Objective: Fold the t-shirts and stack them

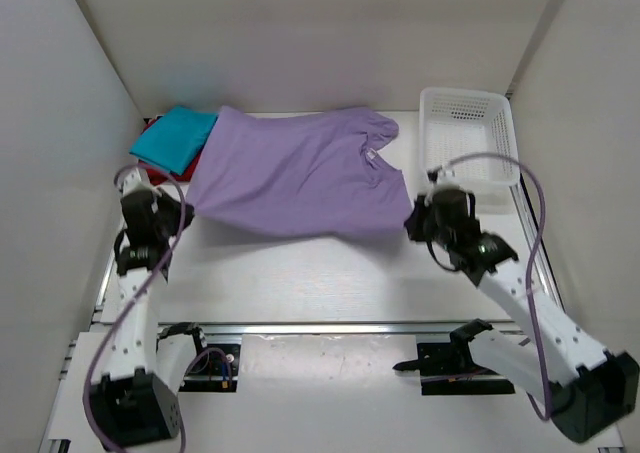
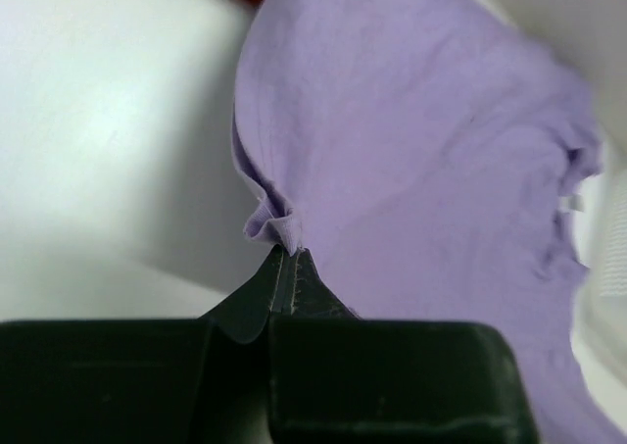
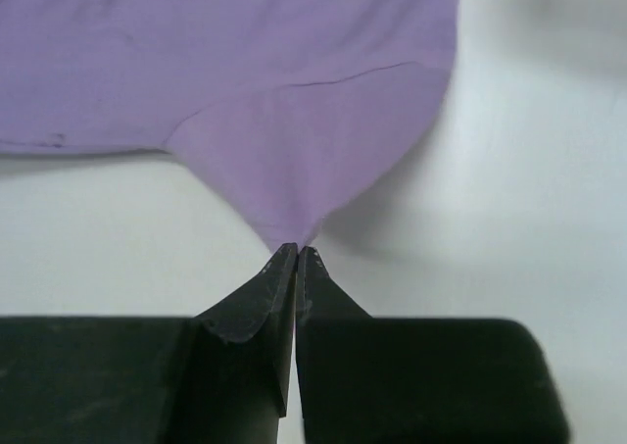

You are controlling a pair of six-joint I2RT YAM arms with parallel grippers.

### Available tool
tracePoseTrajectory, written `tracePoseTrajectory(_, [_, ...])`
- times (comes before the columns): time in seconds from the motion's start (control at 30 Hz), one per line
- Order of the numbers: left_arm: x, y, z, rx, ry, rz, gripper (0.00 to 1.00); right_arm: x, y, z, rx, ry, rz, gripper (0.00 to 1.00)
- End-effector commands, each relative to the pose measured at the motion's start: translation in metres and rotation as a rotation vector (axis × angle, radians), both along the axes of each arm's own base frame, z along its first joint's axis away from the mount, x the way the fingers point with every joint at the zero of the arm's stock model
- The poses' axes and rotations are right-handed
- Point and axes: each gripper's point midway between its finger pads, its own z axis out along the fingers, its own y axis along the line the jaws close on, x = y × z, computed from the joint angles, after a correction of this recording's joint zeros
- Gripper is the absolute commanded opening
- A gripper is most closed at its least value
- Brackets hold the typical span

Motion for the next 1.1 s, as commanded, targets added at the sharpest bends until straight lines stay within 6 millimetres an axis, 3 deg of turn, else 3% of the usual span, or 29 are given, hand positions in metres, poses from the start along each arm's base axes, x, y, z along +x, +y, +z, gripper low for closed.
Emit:
tracePoseTrajectory(0.0, [-0.033, 0.003, -0.035, 0.074, 0.005, 0.029, 0.01, -0.044, -0.017, -0.025, 0.113, 0.026, -0.1, 0.0])
tracePoseTrajectory(0.03, [-0.041, -0.004, -0.041, 0.073, 0.01, 0.017, 0.01, -0.059, -0.018, -0.05, 0.134, 0.109, -0.101, 0.0])
tracePoseTrajectory(0.07, [-0.052, -0.009, -0.061, 0.064, 0.045, 0.006, 0.01, -0.071, -0.019, -0.067, 0.171, 0.145, -0.115, 0.0])
tracePoseTrajectory(0.1, [-0.06, -0.015, -0.079, 0.058, 0.081, -0.015, 0.02, -0.081, -0.018, -0.067, 0.214, 0.148, -0.094, 0.0])
tracePoseTrajectory(0.17, [-0.07, -0.014, -0.092, 0.046, 0.1, -0.009, 0.01, -0.099, -0.012, -0.08, 0.296, 0.204, -0.077, 0.0])
tracePoseTrajectory(0.2, [-0.073, -0.018, -0.097, 0.031, 0.113, -0.019, 0.01, -0.103, -0.005, -0.071, 0.33, 0.177, -0.05, 0.0])
tracePoseTrajectory(0.4, [-0.071, -0.018, -0.091, 0.017, 0.127, -0.029, 0.01, -0.112, -0.008, -0.07, 0.322, 0.175, -0.087, 0.0])
tracePoseTrajectory(0.53, [-0.062, -0.01, -0.087, -0.018, 0.124, -0.007, 0.02, -0.093, -0.013, -0.068, 0.273, 0.142, -0.1, 0.0])
tracePoseTrajectory(0.57, [-0.056, -0.01, -0.08, -0.019, 0.104, 0.005, 0.01, -0.081, -0.016, -0.069, 0.259, 0.14, -0.113, 0.0])
tracePoseTrajectory(0.6, [-0.053, -0.013, -0.086, -0.017, 0.126, -0.003, 0.0, -0.072, -0.012, -0.06, 0.292, 0.121, -0.074, 0.0])
tracePoseTrajectory(0.67, [-0.04, -0.016, -0.08, -0.032, 0.116, -0.01, 0.0, -0.052, -0.019, -0.067, 0.293, 0.144, -0.091, 0.0])
tracePoseTrajectory(0.7, [-0.035, -0.014, -0.081, -0.039, 0.119, -0.006, 0.0, -0.039, -0.023, -0.056, 0.315, 0.108, -0.097, 0.0])
tracePoseTrajectory(0.73, [-0.031, -0.013, -0.087, -0.054, 0.147, 0.002, 0.0, -0.032, -0.028, -0.061, 0.306, 0.123, -0.112, 0.0])
tracePoseTrajectory(0.8, [-0.016, -0.003, -0.082, -0.077, 0.128, 0.031, 0.0, -0.005, -0.034, -0.043, 0.3, 0.056, -0.142, 0.0])
tracePoseTrajectory(0.9, [0.003, 0.008, -0.082, -0.111, 0.149, 0.051, 0.0, 0.028, -0.033, -0.041, 0.25, 0.07, -0.16, 0.0])
tracePoseTrajectory(0.93, [0.006, 0.01, -0.092, -0.112, 0.187, 0.054, 0.0, 0.04, -0.034, -0.027, 0.253, 0.034, -0.156, 0.0])
tracePoseTrajectory(0.97, [0.016, 0.011, -0.082, -0.109, 0.161, 0.052, 0.0, 0.047, -0.032, -0.036, 0.248, 0.06, -0.154, 0.0])
tracePoseTrajectory(1.03, [0.026, 0.011, -0.093, -0.101, 0.195, 0.064, 0.0, 0.068, -0.029, -0.03, 0.255, 0.054, -0.155, 0.0])
tracePoseTrajectory(1.07, [0.032, 0.014, -0.087, -0.104, 0.182, 0.072, 0.0, 0.076, -0.027, -0.037, 0.251, 0.075, -0.15, 0.01])
